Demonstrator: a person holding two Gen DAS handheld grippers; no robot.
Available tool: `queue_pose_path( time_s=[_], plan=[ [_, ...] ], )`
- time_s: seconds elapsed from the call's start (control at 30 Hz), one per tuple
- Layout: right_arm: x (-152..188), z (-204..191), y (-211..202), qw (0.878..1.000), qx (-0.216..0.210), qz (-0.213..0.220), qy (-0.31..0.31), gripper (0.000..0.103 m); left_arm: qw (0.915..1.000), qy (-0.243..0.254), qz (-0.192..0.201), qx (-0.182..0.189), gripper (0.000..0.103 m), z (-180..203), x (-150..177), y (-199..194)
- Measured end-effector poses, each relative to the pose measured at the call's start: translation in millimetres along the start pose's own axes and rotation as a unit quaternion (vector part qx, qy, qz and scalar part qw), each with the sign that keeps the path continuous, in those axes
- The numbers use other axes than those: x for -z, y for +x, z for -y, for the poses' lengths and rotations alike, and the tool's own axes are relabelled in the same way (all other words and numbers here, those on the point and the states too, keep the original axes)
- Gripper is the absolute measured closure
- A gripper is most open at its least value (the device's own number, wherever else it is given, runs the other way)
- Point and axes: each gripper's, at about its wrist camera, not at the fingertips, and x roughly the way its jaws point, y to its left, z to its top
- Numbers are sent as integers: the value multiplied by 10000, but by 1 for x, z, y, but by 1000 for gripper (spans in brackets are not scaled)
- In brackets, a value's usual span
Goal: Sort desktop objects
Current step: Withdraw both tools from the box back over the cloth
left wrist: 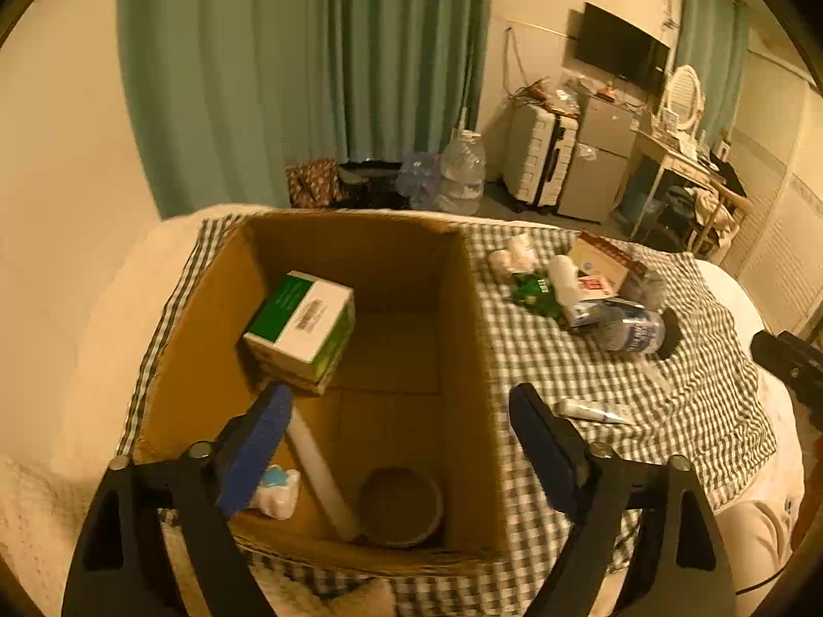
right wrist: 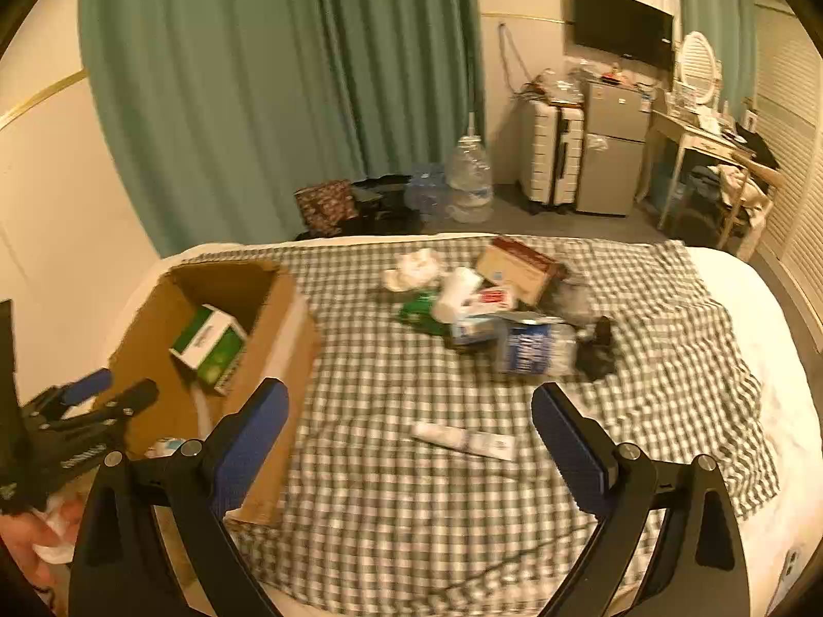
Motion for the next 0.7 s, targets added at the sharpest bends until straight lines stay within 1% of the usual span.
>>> queue_pose_path(
  time_s=[0.13, 0.27, 0.3, 0.4, 0.53, 0.63, 0.7],
  plan=[
    [8, 31, -5, 9999, 114, -5, -63, 7, 10000, 70, -9, 67, 7, 33, -1, -4],
    [16, 56, -6, 9993, 291, 24, -223, 7, 9996, 91, -51, 272, 6, 71, 5, -3],
    [19, 66, -5, 9993, 281, -3, -230, 7, 9995, 107, -72, 280, 4, 79, 6, -1],
    [28, 84, 2, 9998, 136, -63, -136, 7, 9990, 160, -152, 378, 3, 104, 14, 8],
    [40, 99, 13, 9996, -77, -121, -242, 7, 9970, 344, -195, 668, 3, 136, 30, 27],
    [53, 107, 28, 9988, -106, -236, -419, 7, 9962, 526, -161, 682, 3, 153, 44, 44],
    [62, 114, 41, 9981, -115, -354, -481, 7, 9955, 630, -205, 684, 3, 163, 56, 60]
  ],
)
